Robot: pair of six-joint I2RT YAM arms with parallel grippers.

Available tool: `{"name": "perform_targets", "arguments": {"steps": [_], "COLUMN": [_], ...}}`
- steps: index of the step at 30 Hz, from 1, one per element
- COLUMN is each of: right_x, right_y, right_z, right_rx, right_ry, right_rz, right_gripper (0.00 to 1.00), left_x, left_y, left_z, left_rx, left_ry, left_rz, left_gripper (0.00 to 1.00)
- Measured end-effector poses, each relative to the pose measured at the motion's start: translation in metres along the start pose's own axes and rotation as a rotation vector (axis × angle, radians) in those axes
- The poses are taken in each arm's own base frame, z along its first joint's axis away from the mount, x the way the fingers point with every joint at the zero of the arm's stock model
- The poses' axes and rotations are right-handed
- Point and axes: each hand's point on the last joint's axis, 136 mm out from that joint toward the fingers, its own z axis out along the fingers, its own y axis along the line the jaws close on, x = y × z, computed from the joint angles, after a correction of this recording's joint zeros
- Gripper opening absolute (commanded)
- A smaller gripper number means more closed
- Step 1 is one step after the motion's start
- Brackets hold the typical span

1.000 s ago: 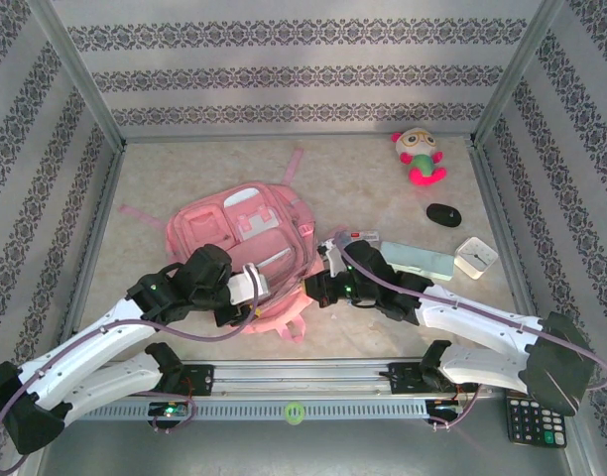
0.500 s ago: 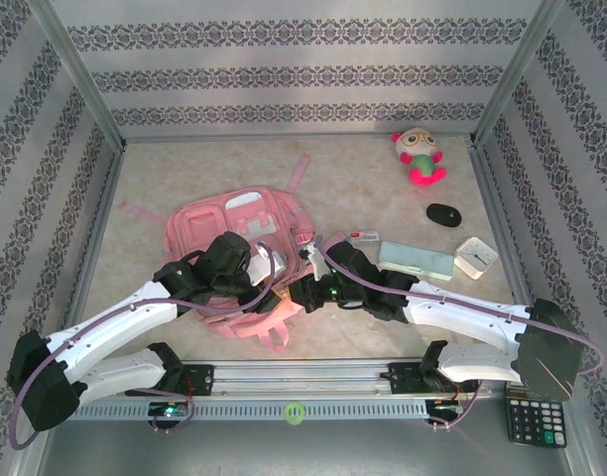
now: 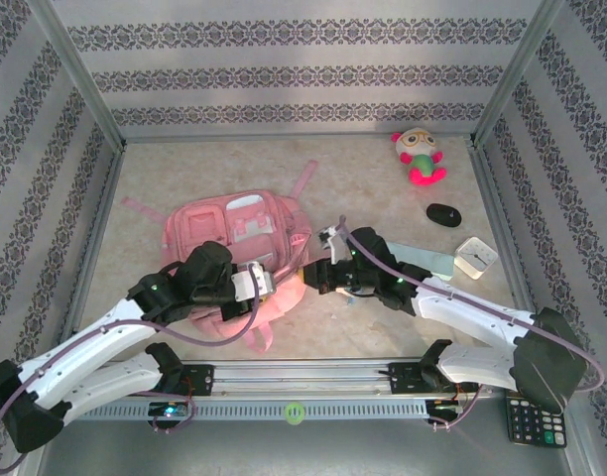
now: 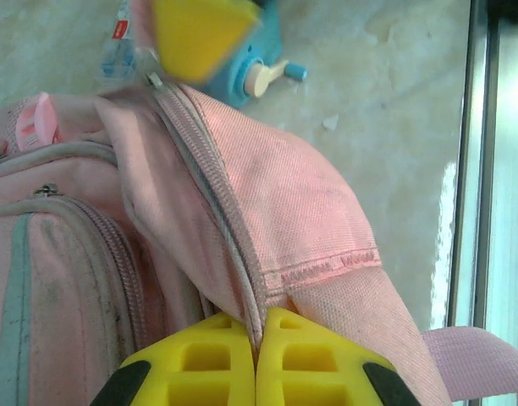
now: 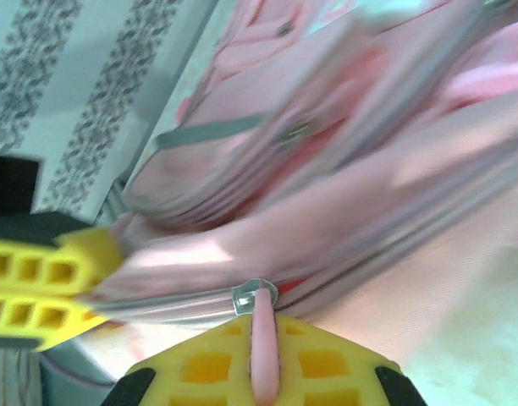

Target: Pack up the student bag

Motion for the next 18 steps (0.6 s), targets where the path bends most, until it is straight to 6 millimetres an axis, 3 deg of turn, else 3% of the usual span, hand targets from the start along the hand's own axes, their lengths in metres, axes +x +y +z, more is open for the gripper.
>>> {"name": "perform_targets", "arguments": {"steps": [7,14,18], "right_x": [-0.014,-0.032,-0.046], "right_y": [-0.039,-0.103,-0.100], "right_z": [0.000,0.019,0.031], "right_rx": [0.030,0.119,0.067], "right_ry": [-0.012,-0.050,-0.067], "right_rz": [0.080,0.214,0.199], "right_gripper": [0.00,0.00,0.00], "left_x": [0.006,0.001,0.007], "left_y": [-0.011,-0.024,-0.020], "left_z": [-0.013,-0.030,-0.031], "left_rx": [0.024,0.057,0.035], "left_ry": [0.000,-0.054,-0.020], "left_rz": [0.099,0.145,0.182], "left_gripper": [0.00,0.00,0.00]}}
